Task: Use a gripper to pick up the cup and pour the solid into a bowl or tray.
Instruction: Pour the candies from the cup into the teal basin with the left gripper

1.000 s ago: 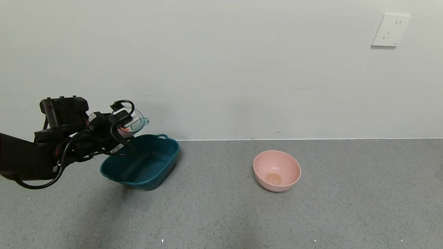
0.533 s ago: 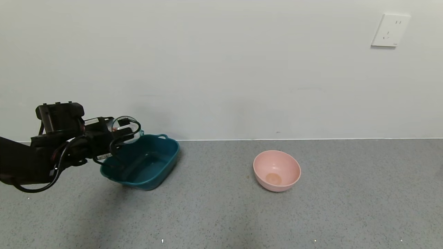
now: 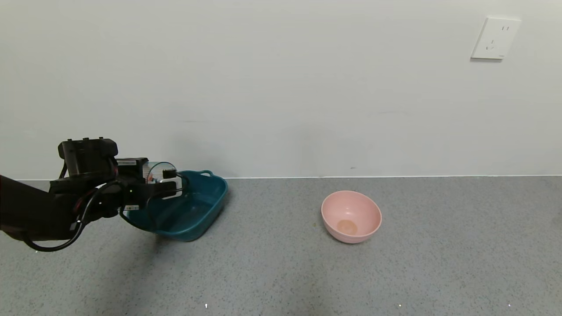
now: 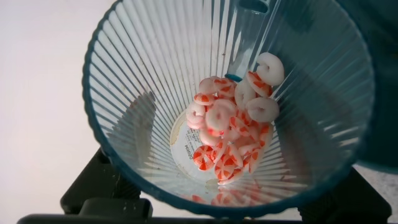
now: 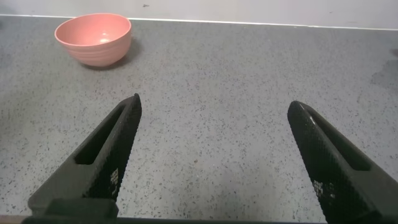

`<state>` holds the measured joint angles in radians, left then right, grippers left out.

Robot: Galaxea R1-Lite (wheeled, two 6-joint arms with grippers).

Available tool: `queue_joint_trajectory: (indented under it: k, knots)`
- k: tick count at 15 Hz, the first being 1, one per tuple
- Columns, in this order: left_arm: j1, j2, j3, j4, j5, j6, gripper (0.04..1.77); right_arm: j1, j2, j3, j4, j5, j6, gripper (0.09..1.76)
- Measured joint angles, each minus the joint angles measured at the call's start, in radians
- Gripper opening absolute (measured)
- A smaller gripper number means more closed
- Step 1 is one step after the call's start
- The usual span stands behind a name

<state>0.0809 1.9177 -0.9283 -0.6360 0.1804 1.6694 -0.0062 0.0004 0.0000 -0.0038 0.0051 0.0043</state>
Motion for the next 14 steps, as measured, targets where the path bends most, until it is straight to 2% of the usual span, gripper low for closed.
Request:
queue_joint_trajectory:
  k: [4,8,11,14]
  knots:
    - [-0.001,-0.007,0.000,-0.001,0.081,0.148,1.30,0.000,0.000,0.000,0.000,0.000,0.000,1.71]
    - [-0.024,-0.011,0.024,-0.131,0.166,0.323,1.30,0.000,0.000,0.000,0.000,0.000,0.000,1.71]
    - [-0.049,-0.007,0.044,-0.199,0.182,0.451,1.30,0.001,0.000,0.000,0.000,0.000,0.000,1.71]
    - [-0.076,-0.005,0.048,-0.220,0.187,0.542,1.30,0.004,0.000,0.000,0.000,-0.001,0.000,1.71]
